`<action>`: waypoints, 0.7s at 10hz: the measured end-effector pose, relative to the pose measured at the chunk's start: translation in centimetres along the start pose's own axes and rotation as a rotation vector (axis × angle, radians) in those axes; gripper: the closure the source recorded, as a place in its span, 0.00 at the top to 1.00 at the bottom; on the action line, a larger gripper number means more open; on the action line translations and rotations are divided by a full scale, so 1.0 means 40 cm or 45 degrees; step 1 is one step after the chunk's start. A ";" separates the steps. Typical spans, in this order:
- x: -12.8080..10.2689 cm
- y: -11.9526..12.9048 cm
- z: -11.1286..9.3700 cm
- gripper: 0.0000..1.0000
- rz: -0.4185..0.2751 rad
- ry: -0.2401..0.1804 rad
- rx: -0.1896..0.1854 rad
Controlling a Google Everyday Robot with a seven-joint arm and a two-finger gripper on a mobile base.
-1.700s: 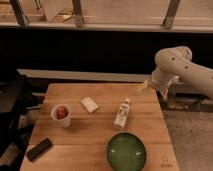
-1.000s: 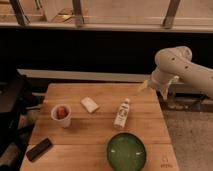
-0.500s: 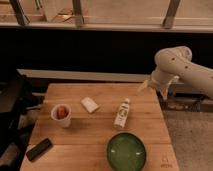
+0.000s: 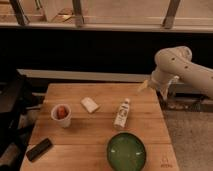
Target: Place the white sponge in the ceramic bowl
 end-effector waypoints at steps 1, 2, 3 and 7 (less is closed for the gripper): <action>0.000 0.000 0.000 0.80 0.000 0.000 0.000; 0.000 0.000 0.000 0.80 0.000 0.000 0.000; 0.000 0.000 0.000 0.80 0.000 0.000 0.000; -0.009 0.112 0.076 0.80 -0.196 0.062 -0.022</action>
